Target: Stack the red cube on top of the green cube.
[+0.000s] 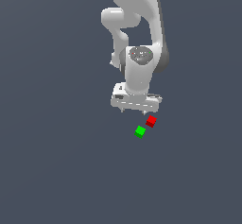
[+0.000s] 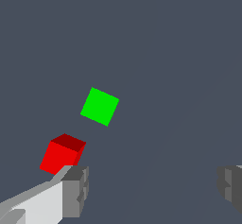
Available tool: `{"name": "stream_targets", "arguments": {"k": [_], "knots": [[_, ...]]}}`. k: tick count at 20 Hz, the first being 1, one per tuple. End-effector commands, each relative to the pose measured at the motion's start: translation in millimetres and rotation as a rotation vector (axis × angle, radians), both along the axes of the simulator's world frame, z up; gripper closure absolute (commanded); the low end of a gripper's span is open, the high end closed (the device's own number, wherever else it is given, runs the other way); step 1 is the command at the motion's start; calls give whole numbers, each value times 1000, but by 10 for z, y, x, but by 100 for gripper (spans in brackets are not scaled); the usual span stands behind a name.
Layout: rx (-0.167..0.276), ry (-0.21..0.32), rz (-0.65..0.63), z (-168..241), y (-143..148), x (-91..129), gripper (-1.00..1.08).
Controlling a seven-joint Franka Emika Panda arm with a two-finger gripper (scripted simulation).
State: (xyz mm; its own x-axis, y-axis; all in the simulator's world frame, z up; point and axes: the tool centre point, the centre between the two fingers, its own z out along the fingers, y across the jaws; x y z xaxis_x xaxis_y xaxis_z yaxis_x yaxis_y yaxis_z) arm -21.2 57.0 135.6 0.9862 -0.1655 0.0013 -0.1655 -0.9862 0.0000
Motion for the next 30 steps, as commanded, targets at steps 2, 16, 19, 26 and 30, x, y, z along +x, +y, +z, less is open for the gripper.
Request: {"name": "stream_targets", "arguments": {"k": [2, 16, 19, 26, 30], "knots": [[0, 0, -62, -105, 167, -60, -92], [0, 1, -299, -506, 825, -160, -92], [0, 1, -334, -566, 925, -156, -92], [0, 1, -385, -651, 1068, -140, -92], [0, 1, -392, -663, 1089, -133, -92]]}}
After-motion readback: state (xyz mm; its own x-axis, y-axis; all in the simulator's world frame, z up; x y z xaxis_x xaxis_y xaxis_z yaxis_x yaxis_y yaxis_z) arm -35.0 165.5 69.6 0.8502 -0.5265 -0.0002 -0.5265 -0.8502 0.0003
